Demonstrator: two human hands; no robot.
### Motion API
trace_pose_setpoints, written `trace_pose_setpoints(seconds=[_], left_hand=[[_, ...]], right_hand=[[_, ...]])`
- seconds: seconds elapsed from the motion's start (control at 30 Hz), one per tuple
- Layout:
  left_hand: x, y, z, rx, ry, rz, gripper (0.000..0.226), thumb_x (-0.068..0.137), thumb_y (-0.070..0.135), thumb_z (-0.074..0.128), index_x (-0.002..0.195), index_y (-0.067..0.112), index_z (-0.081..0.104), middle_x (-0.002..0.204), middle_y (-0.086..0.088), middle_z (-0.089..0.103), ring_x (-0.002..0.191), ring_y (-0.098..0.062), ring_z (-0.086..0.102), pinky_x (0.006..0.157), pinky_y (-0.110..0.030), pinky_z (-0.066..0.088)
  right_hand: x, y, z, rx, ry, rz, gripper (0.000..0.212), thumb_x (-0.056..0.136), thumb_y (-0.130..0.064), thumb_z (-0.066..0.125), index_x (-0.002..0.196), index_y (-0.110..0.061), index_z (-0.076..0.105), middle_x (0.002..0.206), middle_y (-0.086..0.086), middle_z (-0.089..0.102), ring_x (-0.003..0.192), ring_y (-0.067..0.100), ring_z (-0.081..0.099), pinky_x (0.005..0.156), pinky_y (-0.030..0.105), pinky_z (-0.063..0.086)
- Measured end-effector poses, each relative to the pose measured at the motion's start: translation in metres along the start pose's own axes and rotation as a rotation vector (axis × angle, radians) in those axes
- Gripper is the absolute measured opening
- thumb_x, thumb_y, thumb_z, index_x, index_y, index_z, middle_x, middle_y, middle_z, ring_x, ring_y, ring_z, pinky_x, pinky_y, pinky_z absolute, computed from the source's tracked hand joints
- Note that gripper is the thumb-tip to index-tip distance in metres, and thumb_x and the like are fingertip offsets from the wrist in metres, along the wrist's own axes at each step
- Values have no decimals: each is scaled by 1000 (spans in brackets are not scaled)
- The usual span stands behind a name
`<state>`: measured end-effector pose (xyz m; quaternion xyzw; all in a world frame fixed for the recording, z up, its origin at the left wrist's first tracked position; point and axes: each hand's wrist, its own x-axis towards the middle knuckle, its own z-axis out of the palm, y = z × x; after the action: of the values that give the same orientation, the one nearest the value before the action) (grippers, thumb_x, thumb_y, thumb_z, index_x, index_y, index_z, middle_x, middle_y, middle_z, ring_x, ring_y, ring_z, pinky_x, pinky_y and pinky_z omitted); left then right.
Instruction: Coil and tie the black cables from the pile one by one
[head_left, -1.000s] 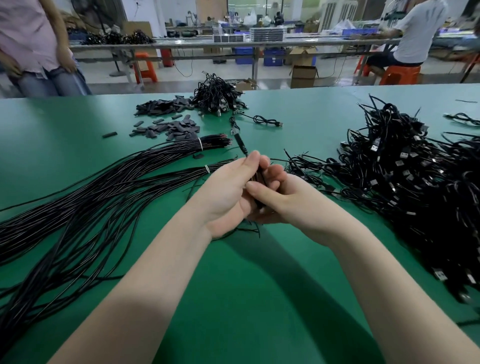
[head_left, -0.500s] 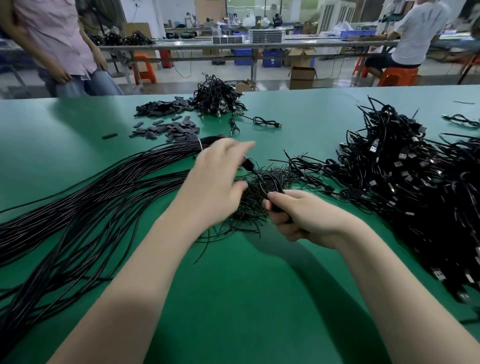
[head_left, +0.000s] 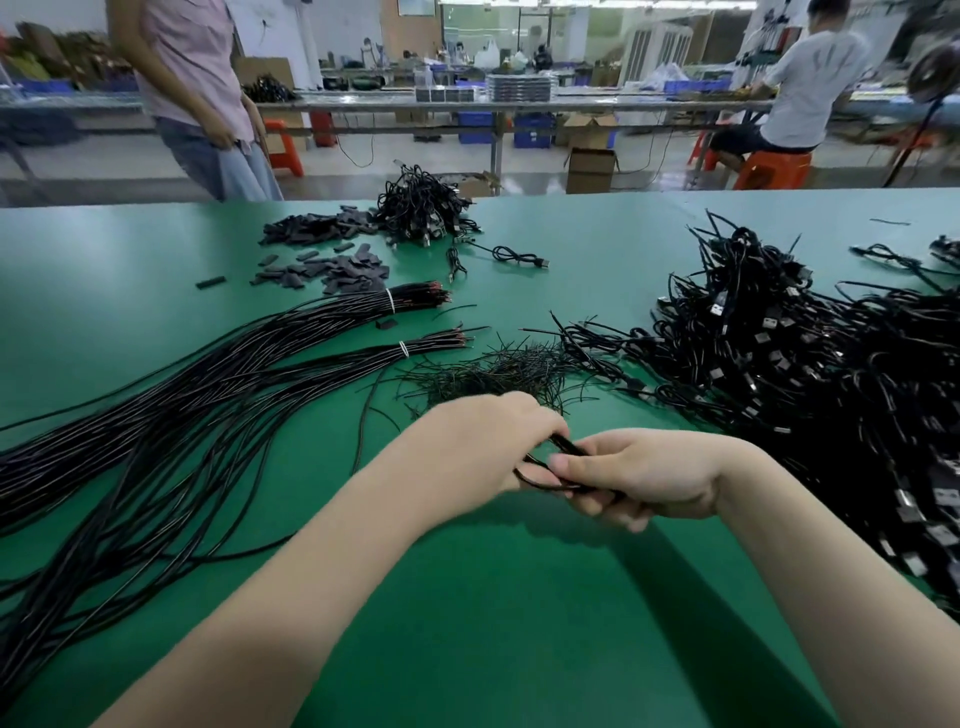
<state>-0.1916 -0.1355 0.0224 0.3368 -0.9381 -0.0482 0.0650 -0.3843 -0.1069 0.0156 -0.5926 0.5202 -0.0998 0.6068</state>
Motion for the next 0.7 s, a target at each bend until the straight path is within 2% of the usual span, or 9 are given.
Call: trace_pose_setpoints(seconds=[0.07,0.17,0.23,0.3,0.4,0.53,0.6,0.67,0.7], left_hand=[[-5,10,9,131,-31,-13,53,93,59,44,134,25,41,120,1,44,92,-23,63,74,-40,52],[-15,21,16,163,-42,-9,67,83,70,45,126,19,41,117,1,44,81,-25,62,64,-37,49],[-17,22,14,161,-38,7,67,80,74,48,119,19,42,114,3,49,77,-22,60,58,-32,40],[-21,22,11,167,-20,-3,67,77,81,43,108,21,40,101,5,57,69,-20,55,53,-30,29],[-26,23,14,330,-21,34,62,81,82,31,89,21,26,81,4,58,64,-23,56,46,-30,17],[-30,24,16,395,-115,84,57,85,76,33,89,20,24,92,-2,61,76,-27,63,51,-32,26],[-32,25,16,403,-103,92,57,85,75,37,91,19,26,97,-4,57,76,-27,62,53,-33,30],[-37,29,20,306,-41,47,59,84,73,44,98,17,35,104,-3,55,80,-27,61,57,-35,39],[-39,33,21,204,-20,3,62,83,71,49,109,16,39,110,-2,56,87,-26,62,64,-35,45]], right_hand=[[-2,5,3,11,10,12,27,100,-40,42,85,-18,48,57,-11,44,43,6,31,42,16,29],[-3,8,11,-50,19,14,28,99,-41,43,83,-19,48,57,-11,45,44,6,31,43,17,31],[-6,8,15,-42,-45,10,32,95,-45,45,80,-18,50,56,-10,46,43,7,32,43,17,29],[-10,6,16,-22,-125,2,37,93,-49,45,75,-19,55,56,-10,45,43,8,30,41,17,27],[-14,4,18,-116,-117,43,40,97,-52,41,77,-23,60,60,-8,44,43,9,29,43,17,30],[-15,2,26,-148,-134,66,38,96,-54,40,87,-23,60,66,-4,40,42,8,27,43,18,29],[-18,2,30,-109,-169,52,42,87,-60,42,89,-22,59,65,-3,36,42,8,25,43,18,26],[-20,2,32,-94,-166,20,44,84,-60,42,85,-19,57,62,-5,38,41,8,26,42,18,26],[-20,3,34,-117,-127,7,42,88,-57,43,83,-17,56,61,-6,41,41,8,29,42,18,28]])
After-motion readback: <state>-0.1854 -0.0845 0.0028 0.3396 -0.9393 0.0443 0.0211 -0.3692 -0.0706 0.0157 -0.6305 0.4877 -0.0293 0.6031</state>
